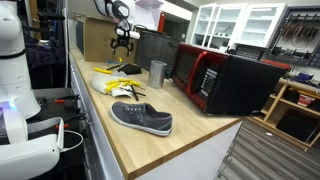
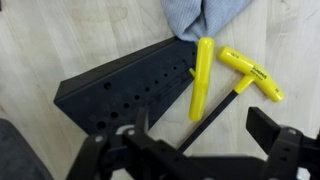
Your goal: Remove the yellow object from the black platform and then put it on the pile of yellow objects on the right
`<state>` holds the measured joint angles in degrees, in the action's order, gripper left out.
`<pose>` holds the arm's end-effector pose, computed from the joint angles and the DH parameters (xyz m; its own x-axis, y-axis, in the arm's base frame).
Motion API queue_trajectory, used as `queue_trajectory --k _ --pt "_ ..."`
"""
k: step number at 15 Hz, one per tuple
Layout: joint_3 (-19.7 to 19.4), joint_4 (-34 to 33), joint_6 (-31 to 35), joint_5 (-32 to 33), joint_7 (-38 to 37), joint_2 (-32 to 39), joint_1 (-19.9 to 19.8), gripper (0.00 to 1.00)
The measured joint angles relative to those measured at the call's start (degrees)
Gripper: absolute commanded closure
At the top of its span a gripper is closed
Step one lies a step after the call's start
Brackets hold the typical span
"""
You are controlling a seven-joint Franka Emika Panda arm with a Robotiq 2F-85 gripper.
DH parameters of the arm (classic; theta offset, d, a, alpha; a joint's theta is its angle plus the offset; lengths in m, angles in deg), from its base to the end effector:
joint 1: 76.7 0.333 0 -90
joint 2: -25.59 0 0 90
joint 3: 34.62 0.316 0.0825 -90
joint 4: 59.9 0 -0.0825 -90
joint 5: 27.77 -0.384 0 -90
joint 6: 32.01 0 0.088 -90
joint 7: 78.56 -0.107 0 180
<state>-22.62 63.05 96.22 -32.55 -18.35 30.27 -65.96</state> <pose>0.5082 0.2146 0.3671 0.1749 0.9816 0.0768 0.9844 -0.1729 -0.0328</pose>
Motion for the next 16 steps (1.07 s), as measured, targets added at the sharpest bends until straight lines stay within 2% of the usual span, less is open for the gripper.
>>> queue_trajectory --k 3,7,14,16 --pt "0.00 -0.01 -3.83 3.69 2.46 0.63 -0.02 0.00" --pt "0.00 -0.01 -4.77 11.45 0.21 1.52 0.19 0.00" --pt "0.18 -0.02 -2.74 12.87 -5.93 2.68 0.71 0.00" --pt "0.18 -0.02 -1.51 13.34 -8.20 3.34 0.88 0.26"
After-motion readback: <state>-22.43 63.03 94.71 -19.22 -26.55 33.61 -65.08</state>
